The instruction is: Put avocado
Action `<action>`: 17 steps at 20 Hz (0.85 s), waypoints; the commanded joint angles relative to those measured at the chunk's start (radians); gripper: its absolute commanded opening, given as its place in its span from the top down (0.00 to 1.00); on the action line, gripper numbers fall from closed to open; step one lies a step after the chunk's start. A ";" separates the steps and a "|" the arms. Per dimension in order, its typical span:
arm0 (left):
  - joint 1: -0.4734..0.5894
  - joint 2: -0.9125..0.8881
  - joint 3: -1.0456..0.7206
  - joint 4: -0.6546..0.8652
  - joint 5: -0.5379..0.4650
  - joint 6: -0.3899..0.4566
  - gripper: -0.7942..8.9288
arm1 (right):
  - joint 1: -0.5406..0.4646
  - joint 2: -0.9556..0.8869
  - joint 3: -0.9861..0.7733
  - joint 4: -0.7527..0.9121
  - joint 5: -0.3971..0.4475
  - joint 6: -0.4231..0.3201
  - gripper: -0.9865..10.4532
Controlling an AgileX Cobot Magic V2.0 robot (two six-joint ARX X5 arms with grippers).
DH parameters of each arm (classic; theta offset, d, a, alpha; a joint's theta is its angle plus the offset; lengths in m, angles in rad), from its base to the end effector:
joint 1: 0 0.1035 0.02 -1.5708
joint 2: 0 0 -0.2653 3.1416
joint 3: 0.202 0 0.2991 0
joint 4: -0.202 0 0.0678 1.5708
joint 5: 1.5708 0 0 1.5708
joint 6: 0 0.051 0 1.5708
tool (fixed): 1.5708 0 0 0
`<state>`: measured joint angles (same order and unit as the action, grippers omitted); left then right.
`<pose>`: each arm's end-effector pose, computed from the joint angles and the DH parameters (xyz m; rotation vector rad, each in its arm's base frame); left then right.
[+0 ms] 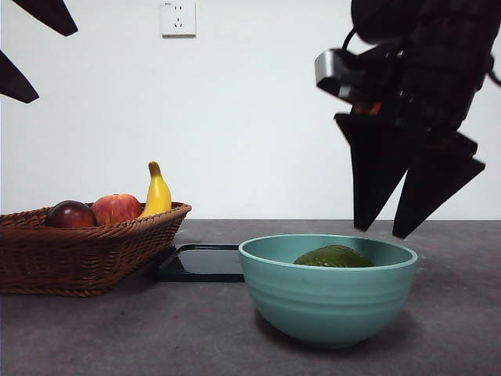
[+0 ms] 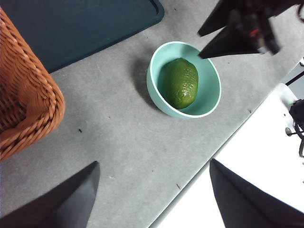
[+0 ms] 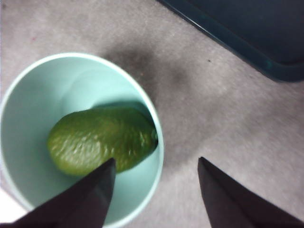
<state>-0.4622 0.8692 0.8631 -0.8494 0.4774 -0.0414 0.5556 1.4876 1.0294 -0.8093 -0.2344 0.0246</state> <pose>0.1832 -0.1174 0.2790 -0.0426 0.9042 -0.8615 0.2676 0.1801 0.1800 -0.1873 1.2882 0.6631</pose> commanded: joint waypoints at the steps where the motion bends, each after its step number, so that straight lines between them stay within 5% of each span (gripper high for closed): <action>1: -0.004 0.004 0.010 0.006 0.007 0.015 0.53 | 0.014 0.042 0.019 0.027 0.001 0.001 0.69; 17: -0.004 0.004 0.010 0.011 0.007 0.015 0.53 | 0.019 0.095 0.017 0.076 0.007 -0.007 0.90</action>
<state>-0.4622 0.8692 0.8631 -0.8463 0.4778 -0.0391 0.5648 1.5642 1.0294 -0.7395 -0.2310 0.0235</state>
